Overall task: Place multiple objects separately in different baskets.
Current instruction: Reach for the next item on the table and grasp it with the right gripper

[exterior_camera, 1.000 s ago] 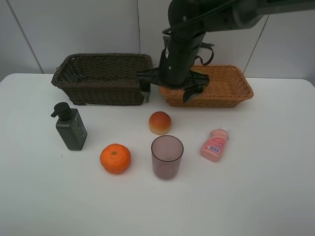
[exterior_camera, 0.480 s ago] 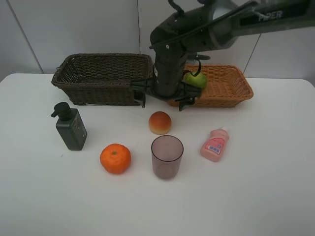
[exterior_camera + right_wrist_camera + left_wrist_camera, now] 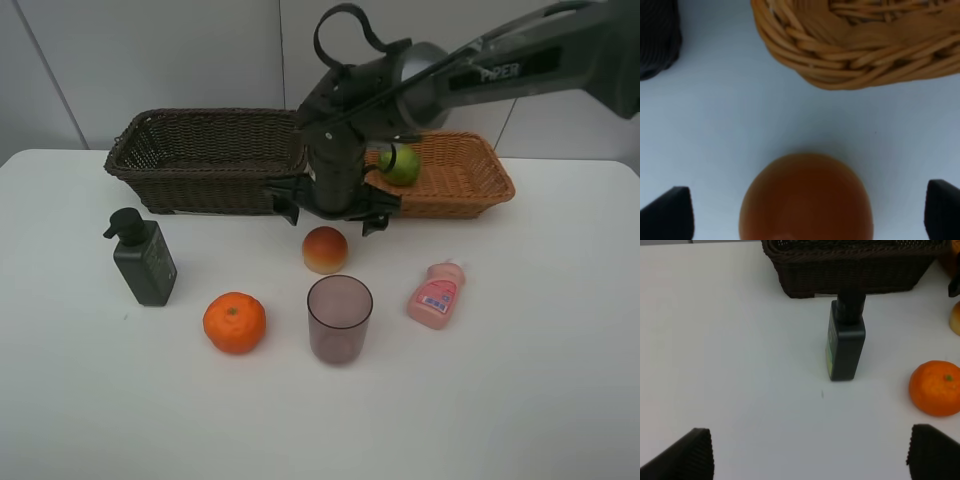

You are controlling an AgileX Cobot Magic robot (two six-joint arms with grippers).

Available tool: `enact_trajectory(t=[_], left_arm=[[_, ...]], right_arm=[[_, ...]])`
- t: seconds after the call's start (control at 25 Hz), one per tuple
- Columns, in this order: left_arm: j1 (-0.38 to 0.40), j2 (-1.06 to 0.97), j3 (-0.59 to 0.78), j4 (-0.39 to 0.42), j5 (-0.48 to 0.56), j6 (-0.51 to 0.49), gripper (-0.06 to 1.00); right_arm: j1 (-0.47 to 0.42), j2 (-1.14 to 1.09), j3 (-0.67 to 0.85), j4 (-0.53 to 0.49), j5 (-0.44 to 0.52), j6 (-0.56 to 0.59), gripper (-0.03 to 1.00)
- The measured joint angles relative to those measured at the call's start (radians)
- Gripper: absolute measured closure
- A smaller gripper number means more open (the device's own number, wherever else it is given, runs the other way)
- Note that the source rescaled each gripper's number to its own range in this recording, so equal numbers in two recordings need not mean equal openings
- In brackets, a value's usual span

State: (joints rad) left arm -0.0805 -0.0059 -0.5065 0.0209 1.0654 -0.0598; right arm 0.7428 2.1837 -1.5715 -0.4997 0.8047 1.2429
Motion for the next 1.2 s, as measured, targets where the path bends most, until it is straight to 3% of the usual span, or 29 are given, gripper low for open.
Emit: enact_trajectory(t=[0.72, 0.8, 0.88, 0.96, 1.0, 1.2], left_arm=[[0.000, 0.000, 0.000, 0.000, 0.000, 0.000, -0.06], [0.000, 0.000, 0.000, 0.000, 0.000, 0.000, -0.06], [0.000, 0.000, 0.000, 0.000, 0.000, 0.000, -0.06], [0.000, 0.000, 0.000, 0.000, 0.000, 0.000, -0.06], [0.000, 0.000, 0.000, 0.000, 0.000, 0.000, -0.06], [0.000, 0.000, 0.000, 0.000, 0.000, 0.000, -0.06]], right_arm=[[0.000, 0.096, 0.000, -0.029, -0.057, 0.051, -0.03], [0.000, 0.102, 0.000, -0.029, -0.057, 0.051, 0.00], [0.000, 0.102, 0.000, -0.029, -0.059, 0.051, 0.18], [0.000, 0.102, 0.000, -0.029, -0.060, 0.051, 0.56], [0.000, 0.102, 0.000, -0.028, -0.060, 0.051, 0.82], [0.000, 0.102, 0.000, -0.028, -0.060, 0.051, 0.85]])
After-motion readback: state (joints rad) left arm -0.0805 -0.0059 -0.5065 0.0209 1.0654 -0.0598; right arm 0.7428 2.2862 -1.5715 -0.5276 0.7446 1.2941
